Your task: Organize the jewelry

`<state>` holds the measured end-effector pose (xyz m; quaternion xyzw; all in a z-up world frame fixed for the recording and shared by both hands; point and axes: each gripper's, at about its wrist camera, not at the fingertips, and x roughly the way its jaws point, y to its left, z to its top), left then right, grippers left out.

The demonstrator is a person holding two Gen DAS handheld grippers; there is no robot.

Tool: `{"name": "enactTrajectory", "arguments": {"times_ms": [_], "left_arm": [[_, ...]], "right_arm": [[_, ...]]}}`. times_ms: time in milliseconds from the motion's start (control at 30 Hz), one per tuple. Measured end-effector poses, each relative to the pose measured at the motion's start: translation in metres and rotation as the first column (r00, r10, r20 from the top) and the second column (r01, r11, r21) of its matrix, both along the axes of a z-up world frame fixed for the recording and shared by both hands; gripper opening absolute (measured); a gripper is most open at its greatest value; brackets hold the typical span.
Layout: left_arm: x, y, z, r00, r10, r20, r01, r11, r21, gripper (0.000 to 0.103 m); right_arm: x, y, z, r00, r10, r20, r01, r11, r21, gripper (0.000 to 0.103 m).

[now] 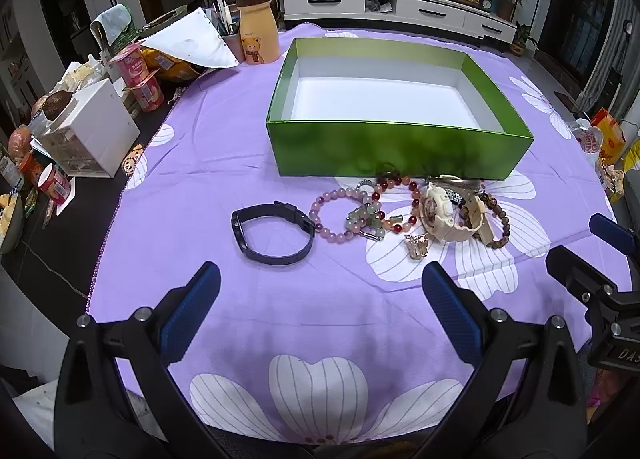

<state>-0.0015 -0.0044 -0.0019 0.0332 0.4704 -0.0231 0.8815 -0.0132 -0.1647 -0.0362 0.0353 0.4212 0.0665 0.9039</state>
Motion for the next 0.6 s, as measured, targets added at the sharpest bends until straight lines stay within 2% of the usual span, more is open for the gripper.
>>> {"name": "enactTrajectory", "arguments": {"times_ms": [600], "left_arm": [[-0.0008,0.0007,0.0015,1.000,-0.003,-0.001,0.003,1.000,-0.007,0.101]], "right_arm": [[-0.0022,0.0052,0.0029,1.000,0.011,0.003,-0.011,1.000,-0.008,0.102]]}}
